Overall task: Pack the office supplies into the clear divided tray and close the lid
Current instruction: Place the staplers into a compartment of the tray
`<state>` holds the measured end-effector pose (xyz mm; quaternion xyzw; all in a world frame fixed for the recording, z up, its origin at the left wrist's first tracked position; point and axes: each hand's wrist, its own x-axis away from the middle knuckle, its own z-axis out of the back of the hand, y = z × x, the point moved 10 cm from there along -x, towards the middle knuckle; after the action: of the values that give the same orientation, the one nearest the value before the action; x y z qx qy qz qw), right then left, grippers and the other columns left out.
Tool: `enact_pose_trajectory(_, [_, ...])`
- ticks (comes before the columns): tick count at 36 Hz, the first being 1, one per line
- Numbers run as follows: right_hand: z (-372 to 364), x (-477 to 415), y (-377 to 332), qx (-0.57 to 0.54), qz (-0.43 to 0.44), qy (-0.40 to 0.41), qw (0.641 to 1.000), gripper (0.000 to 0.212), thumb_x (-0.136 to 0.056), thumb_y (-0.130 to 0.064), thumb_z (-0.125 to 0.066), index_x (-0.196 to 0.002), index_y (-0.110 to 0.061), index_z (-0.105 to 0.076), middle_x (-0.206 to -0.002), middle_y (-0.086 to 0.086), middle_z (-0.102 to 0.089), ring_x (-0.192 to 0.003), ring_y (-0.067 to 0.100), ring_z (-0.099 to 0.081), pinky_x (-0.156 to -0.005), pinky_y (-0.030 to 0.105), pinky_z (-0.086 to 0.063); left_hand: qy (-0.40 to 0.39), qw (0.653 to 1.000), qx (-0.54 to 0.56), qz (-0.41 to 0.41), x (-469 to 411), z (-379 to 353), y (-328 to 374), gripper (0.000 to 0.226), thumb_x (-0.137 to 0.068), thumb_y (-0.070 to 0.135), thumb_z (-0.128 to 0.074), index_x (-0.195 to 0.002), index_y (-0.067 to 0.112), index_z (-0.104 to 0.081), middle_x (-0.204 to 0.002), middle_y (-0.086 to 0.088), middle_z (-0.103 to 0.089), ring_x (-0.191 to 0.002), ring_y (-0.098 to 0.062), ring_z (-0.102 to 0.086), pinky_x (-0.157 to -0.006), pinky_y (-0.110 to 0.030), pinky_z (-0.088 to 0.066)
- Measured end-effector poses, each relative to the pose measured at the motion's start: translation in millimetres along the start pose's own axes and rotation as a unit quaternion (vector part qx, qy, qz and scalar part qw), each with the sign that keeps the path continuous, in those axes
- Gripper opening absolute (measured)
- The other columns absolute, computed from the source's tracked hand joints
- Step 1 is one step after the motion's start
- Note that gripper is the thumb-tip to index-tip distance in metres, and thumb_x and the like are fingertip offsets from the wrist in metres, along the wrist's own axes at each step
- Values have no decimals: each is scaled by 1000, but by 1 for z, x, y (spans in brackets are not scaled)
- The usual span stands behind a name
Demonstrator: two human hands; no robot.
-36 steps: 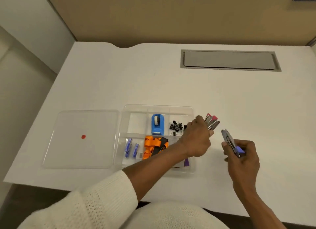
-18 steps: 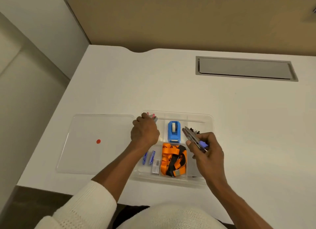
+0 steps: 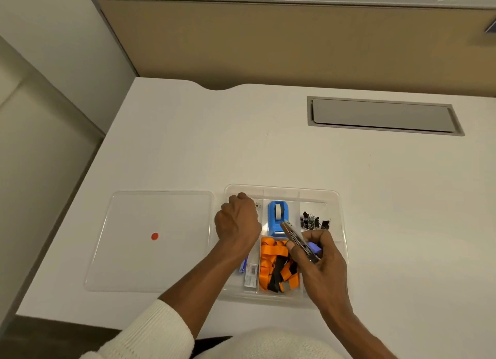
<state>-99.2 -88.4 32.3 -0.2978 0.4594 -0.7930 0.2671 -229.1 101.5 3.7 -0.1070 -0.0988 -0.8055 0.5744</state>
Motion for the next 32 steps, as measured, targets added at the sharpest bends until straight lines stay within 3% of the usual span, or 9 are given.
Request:
enact_pose_trajectory(8, [-21, -13, -18, 8, 13, -10, 1000, 15, -97, -28, -68, -103, -17, -60, -82, 3, -69, -71, 29, -67, -65, 49, -62, 81, 995, 50, 30, 10, 30, -50, 47, -96, 49, -61, -126, 14, -57, -117, -6, -63, -101, -20, -65, -71, -30, -51])
enact_pose_trajectory(11, [-39, -24, -32, 27, 42, -19, 999, 11, -100, -20, -64, -110, -16, -62, -97, 2, -68, -87, 24, -67, -73, 44, -61, 56, 990, 110, 74, 17, 21, -78, 49, -95, 50, -63, -127, 14, -57, -119, -4, -66, -102, -21, -69, -74, -29, -52])
enact_pose_trajectory(13, [-52, -32, -43, 48, 64, -18, 997, 12, -100, -18, -65, -111, -16, -63, -105, 1, -67, -93, 21, -65, -77, 42, -59, 27, 981, 165, 100, 23, 10, -93, 42, -94, 49, -67, -120, 16, -61, -112, -2, -69, -92, -17, -68, -70, -27, -48])
enact_pose_trajectory(17, [-89, -45, -57, 88, 88, -45, 991, 16, -99, -15, -61, -115, -15, -60, -107, 3, -61, -91, 20, -63, -73, 43, -59, -26, 966, 234, 109, 31, -10, -104, 25, -92, 45, -72, -101, 22, -66, -95, 3, -73, -76, -11, -63, -65, -24, -49])
enact_pose_trajectory(21, [-122, -56, -61, 182, 92, -48, 978, 19, -99, -14, -57, -118, -14, -58, -104, 6, -56, -77, 13, -53, -60, 26, -41, -28, 964, 243, 99, 35, -14, -105, 20, -93, 40, -73, -99, 22, -66, -92, 3, -72, -77, -14, -66, -67, -24, -50])
enact_pose_trajectory(26, [-147, -59, -58, 226, 63, -57, 970, 19, -98, -15, -56, -116, -10, -58, -108, 12, -57, -85, 27, -63, -73, 41, -56, -24, 963, 258, 80, 31, -18, -107, 14, -94, 33, -74, -98, 22, -66, -91, 2, -73, -73, -13, -64, -63, -22, -47])
enact_pose_trajectory(32, [-165, -54, -62, 256, 69, -102, 959, 28, -98, -28, -65, -121, -12, -62, -123, 10, -57, -94, 20, -59, -76, 24, -47, -28, 961, 269, 58, 29, -25, -107, 17, -94, 31, -72, -93, 26, -56, -85, 6, -66, -72, -14, -62, -61, -22, -44])
